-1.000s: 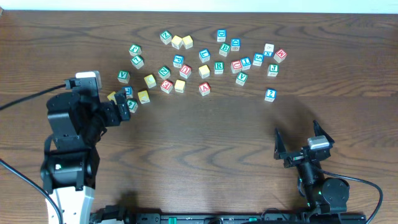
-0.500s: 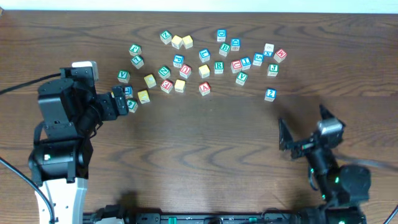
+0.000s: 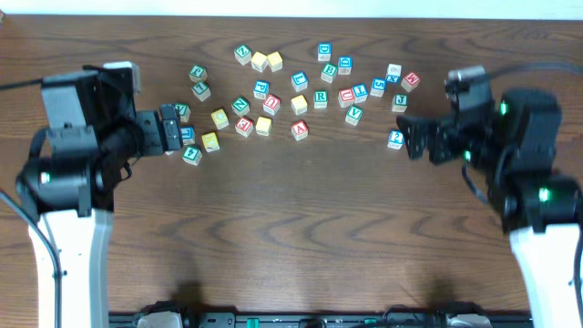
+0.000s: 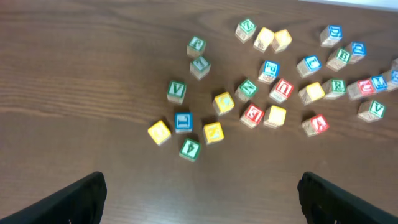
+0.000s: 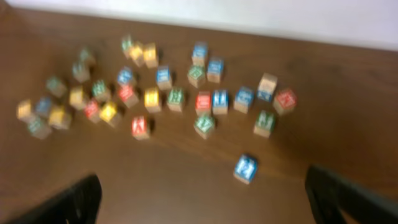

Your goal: Spell out CORL

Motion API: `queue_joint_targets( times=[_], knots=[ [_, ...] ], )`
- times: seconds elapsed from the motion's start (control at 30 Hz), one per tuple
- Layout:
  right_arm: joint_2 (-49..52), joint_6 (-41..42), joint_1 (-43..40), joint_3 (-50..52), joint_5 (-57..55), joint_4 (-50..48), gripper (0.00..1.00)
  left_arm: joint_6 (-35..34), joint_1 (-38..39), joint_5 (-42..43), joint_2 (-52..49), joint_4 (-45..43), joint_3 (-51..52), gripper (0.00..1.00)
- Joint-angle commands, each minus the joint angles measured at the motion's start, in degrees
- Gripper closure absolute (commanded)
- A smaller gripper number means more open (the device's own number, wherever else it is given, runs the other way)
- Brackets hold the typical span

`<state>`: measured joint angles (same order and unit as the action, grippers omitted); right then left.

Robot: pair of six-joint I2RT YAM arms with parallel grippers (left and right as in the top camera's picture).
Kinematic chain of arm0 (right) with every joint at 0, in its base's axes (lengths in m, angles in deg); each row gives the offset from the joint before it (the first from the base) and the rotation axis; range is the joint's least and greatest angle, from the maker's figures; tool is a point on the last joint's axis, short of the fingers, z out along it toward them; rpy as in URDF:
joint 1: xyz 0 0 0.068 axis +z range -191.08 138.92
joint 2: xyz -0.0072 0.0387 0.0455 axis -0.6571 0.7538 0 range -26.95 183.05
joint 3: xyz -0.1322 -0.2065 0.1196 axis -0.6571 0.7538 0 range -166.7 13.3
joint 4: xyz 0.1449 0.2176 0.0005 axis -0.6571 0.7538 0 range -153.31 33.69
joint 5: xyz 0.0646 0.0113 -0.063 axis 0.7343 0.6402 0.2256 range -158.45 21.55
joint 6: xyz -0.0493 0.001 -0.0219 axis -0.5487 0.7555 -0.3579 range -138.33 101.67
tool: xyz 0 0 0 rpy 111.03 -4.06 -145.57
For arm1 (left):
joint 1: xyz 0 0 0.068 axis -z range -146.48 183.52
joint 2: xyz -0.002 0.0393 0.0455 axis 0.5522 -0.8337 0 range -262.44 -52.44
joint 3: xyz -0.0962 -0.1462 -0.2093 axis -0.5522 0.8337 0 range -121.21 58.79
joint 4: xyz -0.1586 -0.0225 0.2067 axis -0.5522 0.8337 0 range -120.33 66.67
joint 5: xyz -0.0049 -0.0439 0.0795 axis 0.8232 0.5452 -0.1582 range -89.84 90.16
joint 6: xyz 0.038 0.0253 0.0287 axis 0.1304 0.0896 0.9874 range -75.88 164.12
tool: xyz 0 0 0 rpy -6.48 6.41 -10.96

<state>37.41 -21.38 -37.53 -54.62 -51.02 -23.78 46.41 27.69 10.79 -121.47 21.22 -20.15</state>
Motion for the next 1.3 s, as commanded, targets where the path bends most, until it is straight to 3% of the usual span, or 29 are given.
queue_joint_targets(
  times=[0.0,0.2,0.67,0.83,1.1,1.27],
  knots=[
    [10.2,-1.4,-0.1,-14.7,2.9,9.3,0.01,2.4,0.1,0.5,-6.5,4.8,-7.4,0.02],
    [22.4,-4.7,-0.1,-29.6,2.8,23.0,0.01,3.1,0.1,0.5,-14.6,10.7,-14.0,0.02],
    [26.0,-3.7,0.6,-29.5,5.9,19.4,0.01,3.0,0.1,0.6,-16.7,10.6,-14.0,0.03],
    [27.1,7.1,2.0,-29.5,-0.1,17.1,0.02,3.0,0.1,4.0,-16.7,9.7,-14.0,0.02],
    [30.6,16.0,7.4,-29.5,-5.8,14.1,0.04,3.0,0.1,3.7,-16.7,5.9,-14.0,0.02],
    [34.4,18.9,10.6,-31.6,-6.8,12.8,0.07,-3.5,0.1,-4.6,-16.7,4.8,-14.0,0.02]
  ],
)
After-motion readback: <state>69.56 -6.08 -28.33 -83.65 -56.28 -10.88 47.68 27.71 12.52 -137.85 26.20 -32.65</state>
